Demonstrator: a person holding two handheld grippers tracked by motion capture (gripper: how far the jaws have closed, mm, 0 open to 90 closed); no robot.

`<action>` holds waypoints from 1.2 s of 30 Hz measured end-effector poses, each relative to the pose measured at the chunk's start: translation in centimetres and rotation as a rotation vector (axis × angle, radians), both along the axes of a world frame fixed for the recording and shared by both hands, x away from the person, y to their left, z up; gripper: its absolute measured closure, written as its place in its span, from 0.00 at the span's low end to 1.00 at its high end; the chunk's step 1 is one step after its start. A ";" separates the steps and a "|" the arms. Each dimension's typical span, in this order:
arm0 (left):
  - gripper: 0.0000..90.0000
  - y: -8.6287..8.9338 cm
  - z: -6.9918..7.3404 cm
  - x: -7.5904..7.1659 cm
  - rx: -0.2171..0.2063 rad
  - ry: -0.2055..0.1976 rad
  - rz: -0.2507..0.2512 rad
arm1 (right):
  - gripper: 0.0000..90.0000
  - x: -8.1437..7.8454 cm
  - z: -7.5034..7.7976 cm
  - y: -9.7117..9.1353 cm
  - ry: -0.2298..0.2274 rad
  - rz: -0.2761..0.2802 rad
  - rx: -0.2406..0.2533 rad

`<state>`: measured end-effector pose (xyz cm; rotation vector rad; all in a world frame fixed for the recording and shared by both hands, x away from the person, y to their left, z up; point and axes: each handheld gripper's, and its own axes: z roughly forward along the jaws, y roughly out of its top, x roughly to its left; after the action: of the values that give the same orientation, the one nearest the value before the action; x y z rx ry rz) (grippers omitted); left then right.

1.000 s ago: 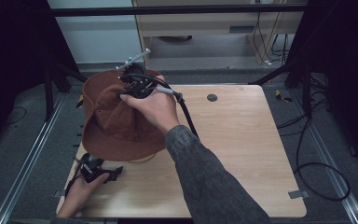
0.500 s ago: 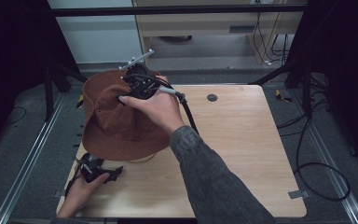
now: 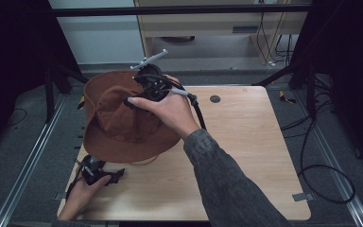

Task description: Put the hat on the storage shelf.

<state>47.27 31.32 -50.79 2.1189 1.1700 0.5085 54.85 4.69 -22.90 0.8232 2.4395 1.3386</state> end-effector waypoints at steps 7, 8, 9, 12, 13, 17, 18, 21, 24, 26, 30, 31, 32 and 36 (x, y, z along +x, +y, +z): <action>0.00 0.0 0.0 0.0 0.000 -0.001 0.003 | 0.22 0.0 -0.3 -1.2 0.003 -0.016 0.019; 0.00 0.0 0.0 0.0 0.001 -0.001 0.002 | 0.21 -0.1 -0.3 -1.4 0.004 -0.021 0.022; 0.00 0.0 0.0 0.0 -0.001 0.000 0.003 | 0.21 -0.2 -0.3 -1.6 0.001 -0.021 0.023; 0.00 0.0 0.0 0.0 0.003 -0.002 0.001 | 0.19 -0.5 -0.1 -2.1 -0.007 -0.029 0.026; 0.00 0.0 0.0 0.0 0.003 -0.002 0.001 | 0.18 -0.6 0.0 -2.3 -0.013 -0.031 0.027; 0.00 0.0 0.0 0.0 0.003 -0.002 0.001 | 0.15 -0.8 0.2 -3.1 -0.021 -0.042 0.027; 0.00 0.0 0.0 0.0 0.002 -0.002 0.001 | 0.14 -0.9 0.2 -3.4 -0.023 -0.048 0.024; 0.00 0.0 0.0 0.0 0.004 -0.001 0.001 | 0.13 -1.2 0.1 -5.0 -0.028 -0.067 0.023; 0.00 0.0 0.0 0.0 0.003 -0.001 0.001 | 0.12 -1.5 0.0 -6.2 -0.034 -0.079 0.028; 0.00 0.0 0.0 0.0 0.001 -0.005 0.002 | 0.11 -1.8 -0.1 -7.1 -0.037 -0.087 0.033; 0.00 0.0 0.0 0.0 0.001 -0.005 0.002 | 0.09 -2.3 -0.7 -9.9 -0.043 -0.112 0.039; 0.00 0.0 0.0 0.0 0.001 -0.005 0.002 | 0.08 -2.5 -0.9 -10.5 -0.044 -0.113 0.035; 0.00 0.0 0.0 0.0 0.001 -0.005 0.002 | 0.08 -2.7 -1.1 -11.1 -0.048 -0.114 0.030; 0.00 0.0 0.0 0.0 0.001 -0.005 0.002 | 0.08 -3.9 -2.6 -14.0 -0.047 -0.122 0.028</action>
<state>47.29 31.31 -50.82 2.1162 1.1691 0.5157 50.95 -9.30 -25.46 0.9210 2.2998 1.3346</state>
